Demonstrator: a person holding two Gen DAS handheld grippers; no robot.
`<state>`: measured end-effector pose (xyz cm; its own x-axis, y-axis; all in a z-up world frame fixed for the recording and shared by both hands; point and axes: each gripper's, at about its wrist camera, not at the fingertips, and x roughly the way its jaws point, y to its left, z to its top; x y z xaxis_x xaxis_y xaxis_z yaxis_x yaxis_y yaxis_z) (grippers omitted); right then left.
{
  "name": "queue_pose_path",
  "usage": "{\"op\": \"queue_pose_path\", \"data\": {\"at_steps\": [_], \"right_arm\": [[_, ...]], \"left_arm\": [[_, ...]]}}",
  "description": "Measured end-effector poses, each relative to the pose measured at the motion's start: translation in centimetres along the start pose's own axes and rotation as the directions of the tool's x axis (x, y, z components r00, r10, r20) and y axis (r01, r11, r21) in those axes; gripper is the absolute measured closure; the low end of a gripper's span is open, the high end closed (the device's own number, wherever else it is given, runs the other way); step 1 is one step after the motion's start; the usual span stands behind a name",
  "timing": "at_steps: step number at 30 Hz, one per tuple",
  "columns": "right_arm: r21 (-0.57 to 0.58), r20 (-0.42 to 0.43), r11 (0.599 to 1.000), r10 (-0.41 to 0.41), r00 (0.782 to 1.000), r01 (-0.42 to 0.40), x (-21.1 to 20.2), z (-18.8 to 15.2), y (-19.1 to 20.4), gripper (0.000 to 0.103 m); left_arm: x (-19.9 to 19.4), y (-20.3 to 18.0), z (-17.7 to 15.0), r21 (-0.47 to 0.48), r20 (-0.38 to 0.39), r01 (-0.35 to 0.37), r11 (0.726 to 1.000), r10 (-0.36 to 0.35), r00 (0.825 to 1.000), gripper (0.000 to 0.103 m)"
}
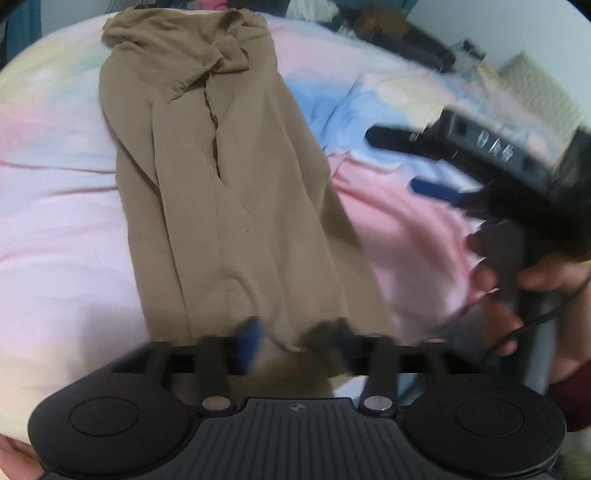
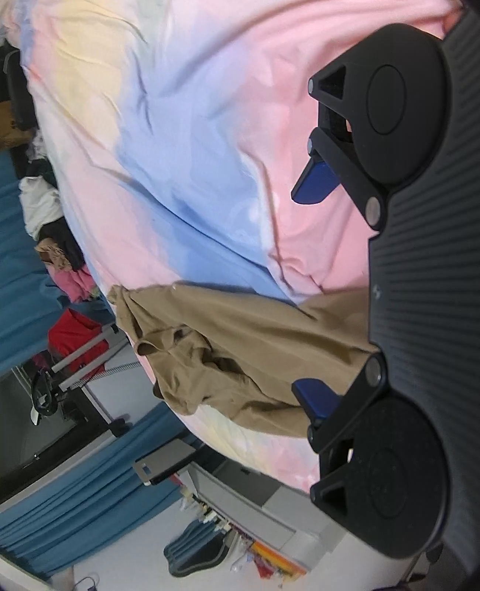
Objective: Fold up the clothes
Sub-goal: 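Grasp the shirt hem with the left gripper and straighten the strip, then grasp the hem end of the tan strip with the left gripper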
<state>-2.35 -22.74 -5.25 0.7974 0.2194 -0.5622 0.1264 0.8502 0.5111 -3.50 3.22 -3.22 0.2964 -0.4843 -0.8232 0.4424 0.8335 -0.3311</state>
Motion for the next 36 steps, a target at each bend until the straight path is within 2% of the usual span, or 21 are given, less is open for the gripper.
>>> {"op": "queue_pose_path", "data": {"at_steps": [2,3,4,7,10,12,16,19,24,27,29,31,33,36], "right_arm": [[0.015,-0.023,1.0,0.026,0.999,-0.026,0.2,-0.1,0.1,0.001],[0.023,-0.033,0.999,0.036,0.999,-0.035,0.3,-0.3,0.1,0.001],[0.031,-0.043,0.999,0.043,0.998,-0.042,0.4,-0.4,0.0,0.001],[0.07,-0.081,0.996,0.059,0.995,-0.053,0.6,-0.8,-0.4,0.001],[0.119,-0.11,0.992,0.065,0.992,-0.052,0.8,-1.3,-0.9,0.001],[0.144,-0.12,0.989,0.062,0.991,-0.045,0.9,-1.5,-1.1,0.001],[0.156,-0.114,0.987,0.055,0.992,-0.037,0.7,-1.6,-1.3,0.001],[0.155,-0.113,0.988,0.047,0.992,-0.03,0.7,-1.7,-1.4,0.001],[0.139,-0.117,0.99,0.042,0.992,-0.025,0.8,-1.8,-1.3,0.001],[0.13,-0.119,0.991,0.039,0.992,-0.023,0.8,-1.8,-1.2,0.001],[0.123,-0.122,0.992,0.037,0.992,-0.021,0.8,-1.9,-1.1,0.001],[0.116,-0.125,0.993,0.034,0.992,-0.019,0.9,-1.9,-1.0,0.001],[0.113,-0.127,0.993,0.035,0.991,-0.02,0.9,-2.0,-1.0,0.001],[0.109,-0.13,0.994,0.036,0.991,-0.022,0.9,-2.0,-0.9,0.001]], "left_arm": [[-1.2,1.2,-0.3,-0.038,0.051,0.028,0.999,-0.026,0.998,0.031],[-1.6,2.2,-0.5,-0.077,0.075,0.023,0.997,-0.017,0.997,0.024],[-2.0,3.1,-0.6,-0.118,0.097,0.018,0.993,-0.007,0.995,0.022],[-2.2,5.9,-0.6,-0.276,0.103,-0.012,0.961,0.042,0.994,0.021],[-1.4,7.2,-0.5,-0.343,0.07,-0.019,0.939,0.046,0.997,0.022],[-1.7,7.1,-0.5,-0.319,0.085,0.012,0.948,0.017,0.996,0.024],[-2.0,5.4,-1.0,-0.221,0.116,-0.001,0.975,0.027,0.993,0.026],[-0.4,3.9,-1.1,-0.168,0.099,-0.023,0.986,0.04,0.994,0.032],[1.1,2.6,-1.2,-0.096,0.061,-0.083,0.992,0.089,0.994,0.035],[1.9,2.1,-1.5,-0.05,0.04,-0.147,0.988,0.149,0.988,0.046],[2.0,1.8,-1.7,-0.031,0.037,-0.176,0.984,0.177,0.983,0.058],[3.0,1.6,-1.2,-0.03,0.046,-0.198,0.98,0.2,0.979,0.084],[2.3,1.8,-1.1,-0.035,0.053,-0.205,0.978,0.206,0.977,0.093],[0.9,2.1,-1.0,-0.029,0.058,-0.22,0.975,0.221,0.974,0.095]]}}
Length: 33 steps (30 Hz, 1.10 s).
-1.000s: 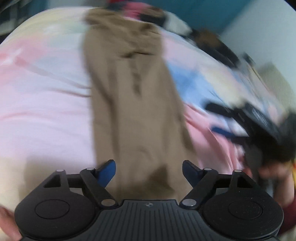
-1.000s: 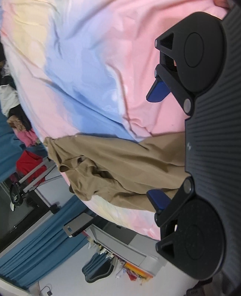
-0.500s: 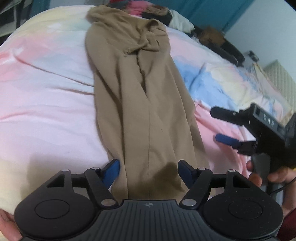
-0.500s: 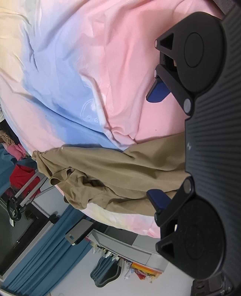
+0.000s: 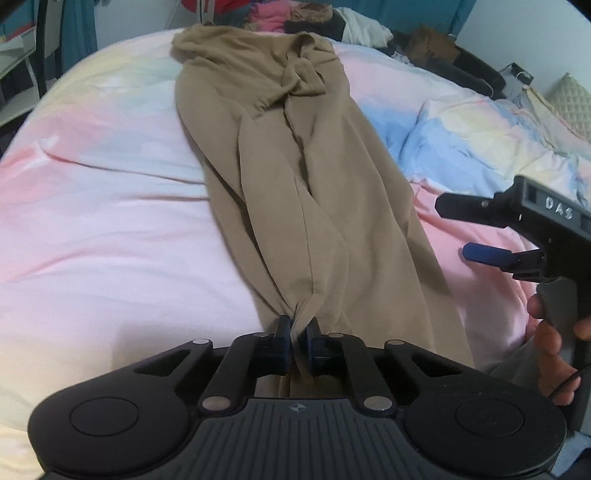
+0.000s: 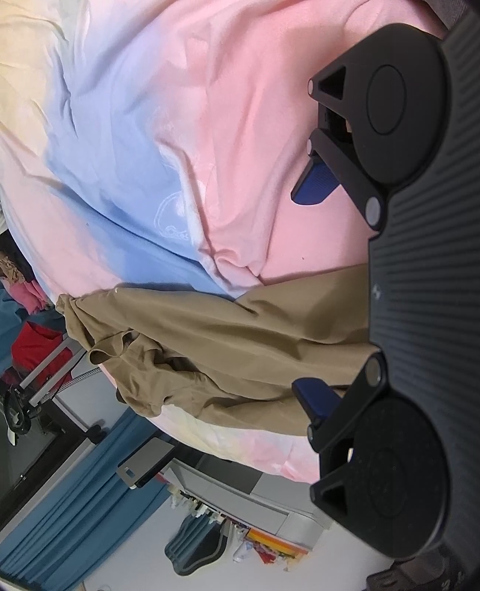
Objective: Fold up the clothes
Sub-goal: 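Grasp the hem end of the tan strip with the left gripper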
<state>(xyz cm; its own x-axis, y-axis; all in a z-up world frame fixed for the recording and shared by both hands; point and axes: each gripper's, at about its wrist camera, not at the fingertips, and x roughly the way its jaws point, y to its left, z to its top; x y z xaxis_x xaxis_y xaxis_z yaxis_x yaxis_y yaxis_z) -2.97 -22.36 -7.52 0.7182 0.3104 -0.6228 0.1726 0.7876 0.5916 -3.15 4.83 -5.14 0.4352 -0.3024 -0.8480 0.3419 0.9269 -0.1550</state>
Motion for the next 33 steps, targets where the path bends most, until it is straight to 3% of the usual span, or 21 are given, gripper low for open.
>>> {"op": "queue_pose_path", "data": {"at_steps": [5,8,11,13,15,19,22,24,26,28,29,30,31,32,33], "right_arm": [[-0.007,-0.011,1.0,0.01,1.0,-0.01,0.3,0.0,0.2,0.001],[-0.015,-0.022,1.0,0.017,1.0,-0.017,0.5,0.0,0.3,0.001],[-0.015,-0.03,1.0,0.016,0.999,-0.016,0.3,-0.2,0.2,0.001],[0.009,-0.053,1.0,0.018,0.998,-0.018,0.3,-0.2,-0.1,0.001],[0.036,-0.081,0.999,0.023,0.996,-0.02,0.5,-0.3,-0.5,0.001],[0.065,-0.153,0.997,0.062,0.986,-0.052,0.9,-1.0,-0.8,0.0],[0.038,-0.212,0.996,0.084,0.974,-0.077,1.1,-1.8,-0.1,0.0],[-0.006,-0.266,0.996,0.086,0.96,-0.09,1.1,-2.7,0.8,0.0],[-0.067,-0.328,0.992,0.078,0.942,-0.106,1.2,-4.0,2.0,0.0],[-0.195,-0.367,0.975,0.025,0.93,-0.103,1.3,-5.6,3.9,0.005],[-0.277,-0.361,0.958,-0.027,0.932,-0.079,1.3,-6.4,4.9,0.012],[-0.369,-0.332,0.929,-0.096,0.939,-0.035,1.1,-7.1,5.9,0.031],[-0.419,-0.308,0.908,-0.132,0.942,-0.01,1.0,-7.4,6.6,0.045],[-0.434,-0.294,0.901,-0.138,0.946,-0.003,0.7,-7.5,6.9,0.066],[-0.438,-0.283,0.899,-0.143,0.949,0.005,0.5,-7.4,6.9,0.074]], "left_arm": [[-1.8,1.0,0.2,0.023,-0.024,-0.076,0.997,0.076,0.997,0.095],[-1.6,1.5,0.1,0.009,-0.047,-0.081,0.997,0.082,0.996,0.094],[-1.5,2.3,0.1,-0.026,-0.061,-0.039,0.999,0.038,0.997,0.078],[-1.4,2.8,0.2,-0.062,-0.06,-0.008,0.998,0.005,0.998,0.048],[-1.1,3.3,0.3,-0.092,-0.067,0.0,0.996,-0.006,0.998,0.036],[1.1,4.2,0.3,-0.174,-0.137,0.036,0.984,-0.06,0.989,0.028],[2.0,4.2,0.3,-0.181,-0.167,0.035,0.983,-0.066,0.984,0.025],[1.9,3.9,0.2,-0.157,-0.176,0.043,0.987,-0.071,0.982,0.026],[1.8,3.6,0.0,-0.129,-0.189,0.053,0.99,-0.077,0.979,0.037],[1.6,3.1,-0.2,-0.097,-0.204,0.054,0.994,-0.073,0.976,0.06],[1.4,2.8,-0.3,-0.081,-0.204,0.049,0.996,-0.065,0.977,0.068],[1.3,2.6,-0.4,-0.065,-0.203,0.043,0.997,-0.055,0.978,0.081],[1.0,2.3,-0.5,-0.048,-0.196,0.034,0.998,-0.043,0.98,0.09],[0.6,2.2,-0.6,-0.035,-0.185,0.034,0.999,-0.04,0.982,0.092],[0.1,2.1,-0.6,-0.028,-0.167,0.036,0.999,-0.04,0.985,0.094]]}}
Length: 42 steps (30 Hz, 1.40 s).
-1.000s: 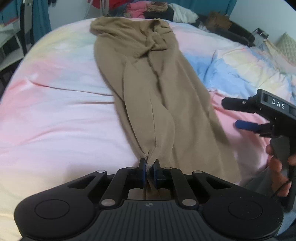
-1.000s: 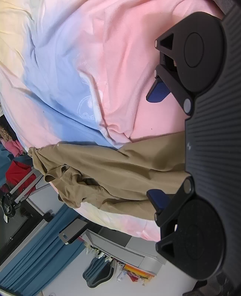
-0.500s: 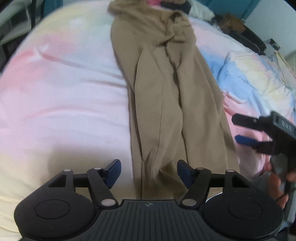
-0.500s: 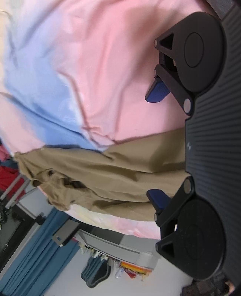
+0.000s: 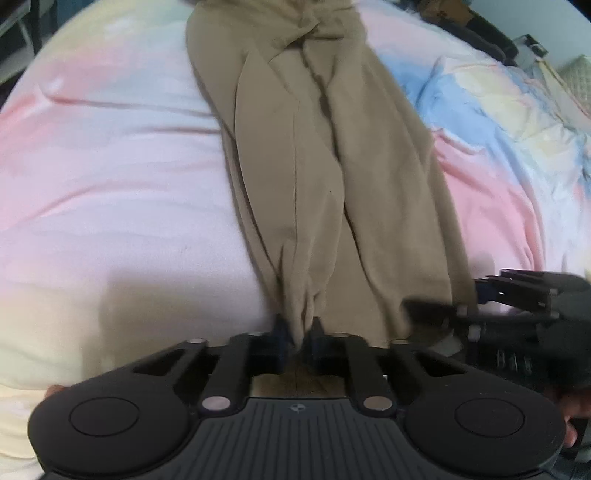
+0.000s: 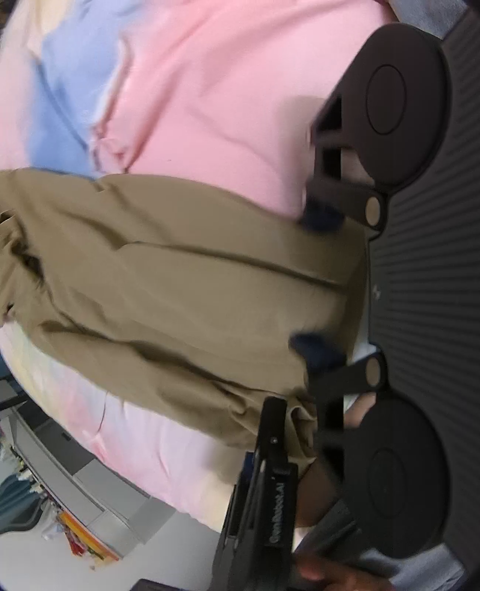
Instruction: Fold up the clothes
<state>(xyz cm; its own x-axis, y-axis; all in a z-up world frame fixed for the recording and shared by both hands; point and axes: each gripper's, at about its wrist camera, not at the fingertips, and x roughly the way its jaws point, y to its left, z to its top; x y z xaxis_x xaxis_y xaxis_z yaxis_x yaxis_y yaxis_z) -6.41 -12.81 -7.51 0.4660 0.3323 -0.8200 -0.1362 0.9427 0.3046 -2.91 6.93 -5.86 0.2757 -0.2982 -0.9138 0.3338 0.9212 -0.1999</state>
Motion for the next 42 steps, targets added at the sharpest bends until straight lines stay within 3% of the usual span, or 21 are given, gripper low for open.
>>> {"op": "queue_pose_path", "data": {"at_steps": [1,4,8,12,17,23,25,27,31,34,37,41,42], "right_arm": [[0.018,0.015,1.0,0.003,1.0,-0.003,-0.5,-0.1,-0.4,0.082],[0.092,0.081,0.995,0.033,0.996,-0.04,-2.6,-0.4,-1.9,0.09],[0.146,0.188,0.982,0.089,0.978,-0.117,-6.1,-0.8,-3.1,0.091],[0.109,0.301,0.978,0.138,0.944,-0.178,-10.3,-0.3,-3.0,0.092],[0.047,0.394,0.976,0.179,0.902,-0.215,-14.8,-1.1,-2.9,0.092],[0.014,0.428,0.969,0.218,0.877,-0.247,-19.2,-5.3,-2.9,0.092],[0.025,0.425,0.965,0.225,0.877,-0.26,-19.4,-5.7,-3.0,0.092],[0.034,0.425,0.963,0.23,0.875,-0.269,-19.2,-5.1,-3.2,0.092],[0.01,0.491,0.981,0.163,0.856,-0.193,-18.2,-1.1,-3.2,0.092],[0.022,0.523,0.986,0.13,0.842,-0.166,-16.8,2.8,-3.5,0.091],[0.02,0.534,0.994,0.079,0.842,-0.105,-14.4,6.8,-3.6,0.091],[0.046,0.512,0.997,0.034,0.858,-0.067,-9.9,11.2,-4.7,0.091],[0.051,0.505,0.997,0.025,0.863,-0.059,-8.8,12.0,-5.0,0.091]], "left_arm": [[-0.7,0.1,-0.2,-0.001,0.025,0.007,1.0,-0.007,1.0,0.095],[-3.5,0.6,-0.8,-0.01,0.164,0.081,0.997,-0.078,0.983,0.095],[-7.5,1.7,-1.8,-0.035,0.325,0.193,0.981,-0.171,0.93,0.096],[-11.5,1.0,-2.1,0.017,0.421,0.219,0.976,-0.205,0.884,0.096],[-16.0,0.1,-4.7,0.066,0.466,0.25,0.966,-0.251,0.849,0.096],[-19.3,-2.8,-10.0,0.129,0.494,0.274,0.953,-0.301,0.816,0.096],[-19.8,-3.7,-10.6,0.149,0.502,0.246,0.958,-0.287,0.816,0.096],[-20.1,-4.9,-9.8,0.193,0.54,0.146,0.97,-0.229,0.81,0.096],[-19.8,-5.3,-6.0,0.191,0.604,0.108,0.976,-0.204,0.771,0.096],[-18.9,-5.4,-2.5,0.163,0.634,0.062,0.985,-0.153,0.758,0.096],[-17.6,-4.7,1.5,0.136,0.64,0.04,0.99,-0.118,0.759,0.095],[-13.5,-3.3,7.4,0.087,0.629,-0.014,0.996,-0.044,0.776,0.095],[-12.1,-2.7,8.7,0.063,0.616,-0.02,0.998,-0.023,0.787,0.095]]}}
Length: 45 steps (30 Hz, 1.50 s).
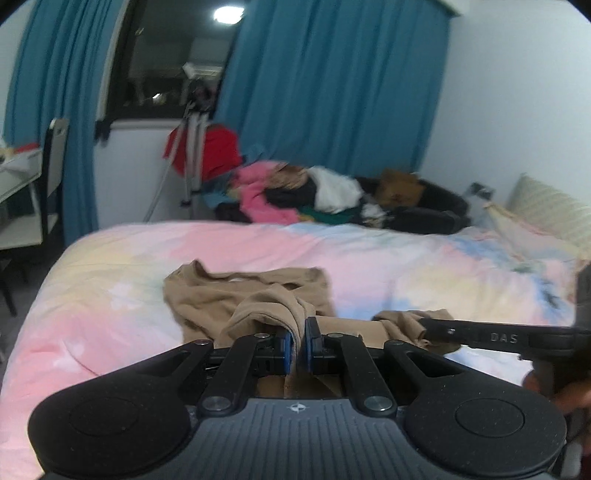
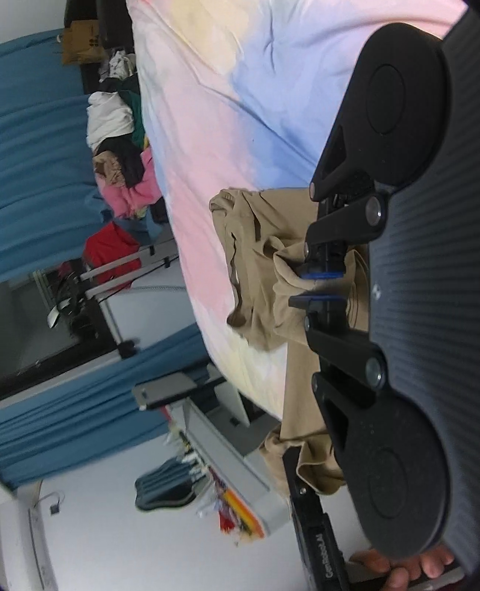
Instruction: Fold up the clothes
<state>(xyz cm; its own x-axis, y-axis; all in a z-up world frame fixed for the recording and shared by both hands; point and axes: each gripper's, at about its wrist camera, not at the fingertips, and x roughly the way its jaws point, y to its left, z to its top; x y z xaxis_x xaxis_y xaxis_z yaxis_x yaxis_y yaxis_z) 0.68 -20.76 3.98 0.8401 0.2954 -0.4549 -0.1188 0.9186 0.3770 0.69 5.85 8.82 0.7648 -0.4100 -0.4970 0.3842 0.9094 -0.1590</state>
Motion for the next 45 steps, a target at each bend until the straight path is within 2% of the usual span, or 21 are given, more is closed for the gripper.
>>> {"op": "queue_pose_path", "data": {"at_steps": [4,7,12,17,20,21,22,23,24,25,26,28,29,31,33,35,40,42,45], "right_arm": [[-0.014,-0.042,0.999,-0.041,0.998,0.041,5.6,-0.2,-1.2,0.091],[-0.04,-0.07,0.996,-0.078,0.994,0.075,9.5,-1.1,-2.2,0.091],[-0.048,-0.142,0.992,-0.12,0.982,0.114,14.0,-2.8,-4.1,0.09],[-0.016,-0.164,0.992,-0.127,0.978,0.126,15.3,-3.1,-4.8,0.089],[-0.017,-0.166,0.991,-0.133,0.977,0.132,15.2,-3.1,-4.6,0.089],[-0.019,-0.165,0.991,-0.135,0.977,0.134,15.1,-3.0,-4.5,0.086],[-0.021,-0.164,0.991,-0.135,0.977,0.133,15.0,-3.0,-4.4,0.08],[-0.022,-0.164,0.991,-0.134,0.977,0.132,14.9,-3.0,-4.3,0.072],[-0.027,-0.163,0.991,-0.133,0.978,0.131,14.6,-2.9,-4.1,0.065],[-0.033,-0.155,0.991,-0.133,0.979,0.129,14.3,-2.9,-3.9,0.049],[-0.038,-0.143,0.991,-0.132,0.981,0.128,13.8,-2.9,-3.8,0.028],[-0.036,-0.108,0.991,-0.131,0.986,0.128,12.6,-2.9,-3.4,0.012],[-0.037,-0.093,0.991,-0.131,0.987,0.128,12.0,-2.8,-3.3,0.013],[-0.047,-0.063,0.99,-0.138,0.988,0.136,10.7,-2.7,-2.9,0.013],[-0.059,0.0,0.99,-0.132,0.991,0.132,9.0,-2.8,-2.3,0.013],[-0.08,0.068,0.988,-0.128,0.989,0.133,7.1,-3.0,-1.6,0.013],[-0.152,0.221,0.971,-0.147,0.964,0.183,3.3,-4.0,0.4,0.013],[-0.167,0.274,0.966,-0.147,0.95,0.197,2.3,-4.7,0.9,0.013],[-0.22,0.307,0.951,-0.142,0.941,0.215,1.4,-5.5,1.7,0.013]], "left_arm": [[6.2,2.5,-0.6,-0.051,-0.051,-0.05,0.997,0.047,0.998,0.094],[10.5,3.8,-1.9,-0.037,-0.076,-0.08,0.996,0.077,0.994,0.094],[15.4,5.0,-4.3,-0.006,-0.139,-0.108,0.994,0.106,0.984,0.091],[16.9,6.0,-4.6,-0.039,-0.158,-0.102,0.994,0.095,0.983,0.09],[16.7,5.7,-4.5,-0.043,-0.162,-0.102,0.994,0.094,0.982,0.087],[16.5,5.5,-4.5,-0.035,-0.165,-0.104,0.994,0.097,0.982,0.08],[16.2,5.1,-4.4,-0.022,-0.163,-0.106,0.994,0.101,0.981,0.068],[15.8,4.6,-4.4,-0.01,-0.156,-0.111,0.994,0.109,0.982,0.06],[15.2,4.2,-4.4,-0.001,-0.142,-0.122,0.993,0.121,0.982,0.044],[14.7,3.9,-4.4,0.001,-0.125,-0.125,0.992,0.125,0.984,0.036],[14.1,3.6,-4.4,0.004,-0.107,-0.129,0.992,0.128,0.986,0.033],[13.1,3.1,-4.4,-0.002,-0.078,-0.133,0.991,0.133,0.988,0.019],[12.4,3.0,-4.4,-0.01,-0.062,-0.132,0.991,0.132,0.989,0.016],[11.0,2.6,-4.3,-0.025,-0.033,-0.14,0.99,0.139,0.99,0.005],[9.4,2.1,-4.2,-0.033,-0.01,-0.15,0.988,0.149,0.989,0.0],[7.6,1.6,-4.3,-0.039,0.005,-0.15,0.988,0.15,0.989,0.0],[3.5,0.7,-5.5,-0.08,0.014,-0.135,0.988,0.137,0.99,0.0],[2.4,0.2,-6.1,-0.074,0.033,-0.16,0.984,0.163,0.986,0.0],[1.3,-0.9,-6.8,-0.043,0.074,-0.198,0.979,0.201,0.977,0.0]]}}
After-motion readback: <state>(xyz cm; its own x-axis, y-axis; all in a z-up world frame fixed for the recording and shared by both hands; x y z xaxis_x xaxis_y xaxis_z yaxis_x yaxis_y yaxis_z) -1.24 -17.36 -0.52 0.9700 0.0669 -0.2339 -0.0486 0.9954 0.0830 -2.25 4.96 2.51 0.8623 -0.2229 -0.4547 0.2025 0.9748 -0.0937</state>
